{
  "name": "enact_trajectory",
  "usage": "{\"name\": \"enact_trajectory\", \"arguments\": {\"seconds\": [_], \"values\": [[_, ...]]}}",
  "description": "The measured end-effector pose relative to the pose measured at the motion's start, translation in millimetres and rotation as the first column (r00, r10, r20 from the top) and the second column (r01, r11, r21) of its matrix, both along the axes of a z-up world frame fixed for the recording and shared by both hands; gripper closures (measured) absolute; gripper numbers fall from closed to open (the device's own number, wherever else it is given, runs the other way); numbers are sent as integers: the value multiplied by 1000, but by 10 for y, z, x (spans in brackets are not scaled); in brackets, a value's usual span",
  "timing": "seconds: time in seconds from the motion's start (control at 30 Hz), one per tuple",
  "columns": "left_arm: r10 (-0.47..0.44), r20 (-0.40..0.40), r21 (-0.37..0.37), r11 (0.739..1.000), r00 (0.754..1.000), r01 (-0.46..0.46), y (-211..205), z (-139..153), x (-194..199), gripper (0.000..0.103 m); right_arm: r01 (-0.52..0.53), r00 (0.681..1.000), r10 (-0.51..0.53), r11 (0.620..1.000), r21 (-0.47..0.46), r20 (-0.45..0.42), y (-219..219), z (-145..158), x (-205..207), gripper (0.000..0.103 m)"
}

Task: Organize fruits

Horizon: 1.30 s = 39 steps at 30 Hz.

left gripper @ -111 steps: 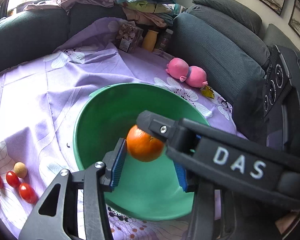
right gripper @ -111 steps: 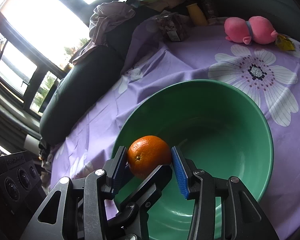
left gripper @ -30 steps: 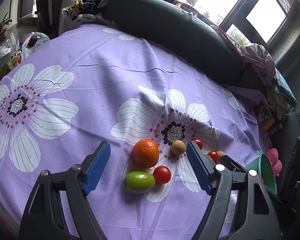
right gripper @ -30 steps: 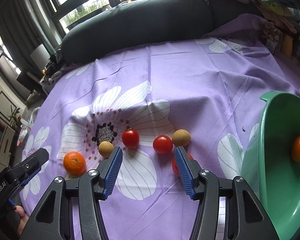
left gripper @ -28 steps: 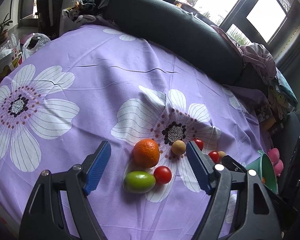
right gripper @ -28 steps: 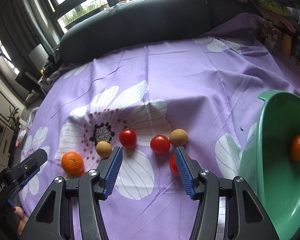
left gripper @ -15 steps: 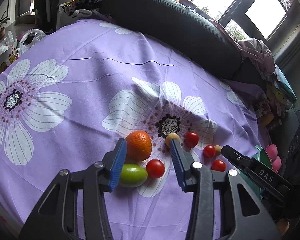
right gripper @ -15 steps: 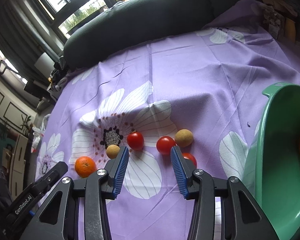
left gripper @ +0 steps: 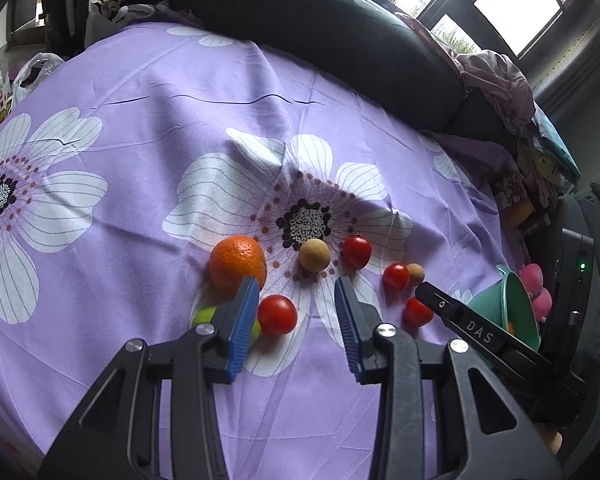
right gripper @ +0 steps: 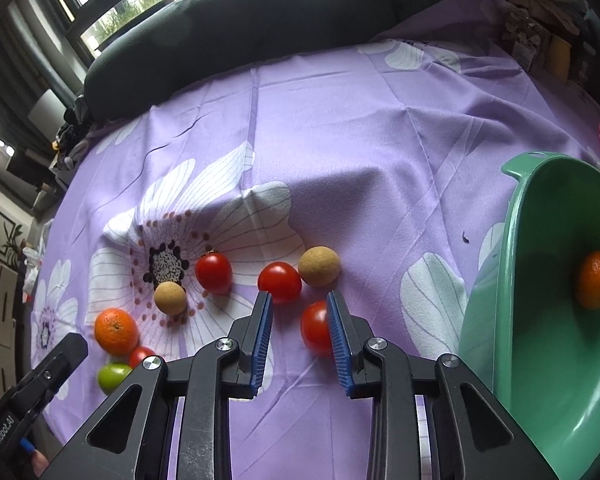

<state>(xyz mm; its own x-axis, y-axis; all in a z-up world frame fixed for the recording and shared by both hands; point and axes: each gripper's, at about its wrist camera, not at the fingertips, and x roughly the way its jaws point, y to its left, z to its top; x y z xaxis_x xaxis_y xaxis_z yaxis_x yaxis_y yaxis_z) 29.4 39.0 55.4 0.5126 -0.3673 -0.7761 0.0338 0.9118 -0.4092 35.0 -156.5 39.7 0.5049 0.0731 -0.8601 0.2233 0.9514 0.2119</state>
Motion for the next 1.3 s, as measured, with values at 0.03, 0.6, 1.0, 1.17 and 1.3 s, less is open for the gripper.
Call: {"name": "enact_trajectory", "arguments": {"seconds": [0.03,0.6,1.0,1.17,1.3], "values": [[-12,-10,9,1000,1000,12,-48,-26,9,65,1,1000,-1,1000,-14,-2,11,0,-5,72],[-21,-59,248,968,998,35,-391,-331,175,66,12,995,-20,997,-80,-93,-26,-248,83,72],[12,-124,118,993,992,3,-103,-276,204,74,-5,1000,5,999,34,2,-72,-51,-24,72],[9,-137,206,978,990,19,-273,-299,241,73,-8,1000,8,999,47,14,-75,-10,-34,72],[25,-140,247,969,990,11,-346,-361,307,73,-8,1000,7,998,66,15,-85,2,-42,72]]}}
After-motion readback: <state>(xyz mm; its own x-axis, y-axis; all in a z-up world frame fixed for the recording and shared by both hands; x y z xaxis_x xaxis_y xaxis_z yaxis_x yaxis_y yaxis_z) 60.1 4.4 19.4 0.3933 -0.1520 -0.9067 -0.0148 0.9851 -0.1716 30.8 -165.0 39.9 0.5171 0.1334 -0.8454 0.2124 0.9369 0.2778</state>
